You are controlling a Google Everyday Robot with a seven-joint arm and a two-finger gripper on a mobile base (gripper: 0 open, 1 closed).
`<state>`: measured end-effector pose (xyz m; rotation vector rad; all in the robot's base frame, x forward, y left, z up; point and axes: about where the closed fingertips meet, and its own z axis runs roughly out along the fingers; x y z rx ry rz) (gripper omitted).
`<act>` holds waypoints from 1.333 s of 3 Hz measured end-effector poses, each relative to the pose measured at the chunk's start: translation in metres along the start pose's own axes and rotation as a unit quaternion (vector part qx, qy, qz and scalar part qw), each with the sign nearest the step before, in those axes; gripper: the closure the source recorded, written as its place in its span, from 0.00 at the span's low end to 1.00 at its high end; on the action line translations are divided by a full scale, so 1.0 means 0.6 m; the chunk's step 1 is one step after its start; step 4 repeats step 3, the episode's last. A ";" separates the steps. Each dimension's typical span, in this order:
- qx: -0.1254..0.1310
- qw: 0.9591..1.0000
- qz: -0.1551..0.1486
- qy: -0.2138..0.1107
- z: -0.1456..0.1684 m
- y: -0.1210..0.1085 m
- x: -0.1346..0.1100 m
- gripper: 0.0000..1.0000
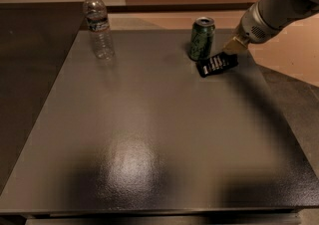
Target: Move rxbar chocolate near green can
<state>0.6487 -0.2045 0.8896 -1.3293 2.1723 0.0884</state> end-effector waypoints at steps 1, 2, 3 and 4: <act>-0.002 1.000 -0.001 0.000 0.003 0.001 -0.001 0.12; -0.003 1.000 -0.001 0.001 0.006 0.003 -0.001 0.00; -0.003 1.000 -0.001 0.001 0.007 0.003 -0.001 0.00; -0.003 1.000 -0.001 0.001 0.007 0.003 -0.001 0.00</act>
Offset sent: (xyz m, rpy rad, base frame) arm 0.0003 0.0012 -0.0014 0.0002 0.0022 0.0021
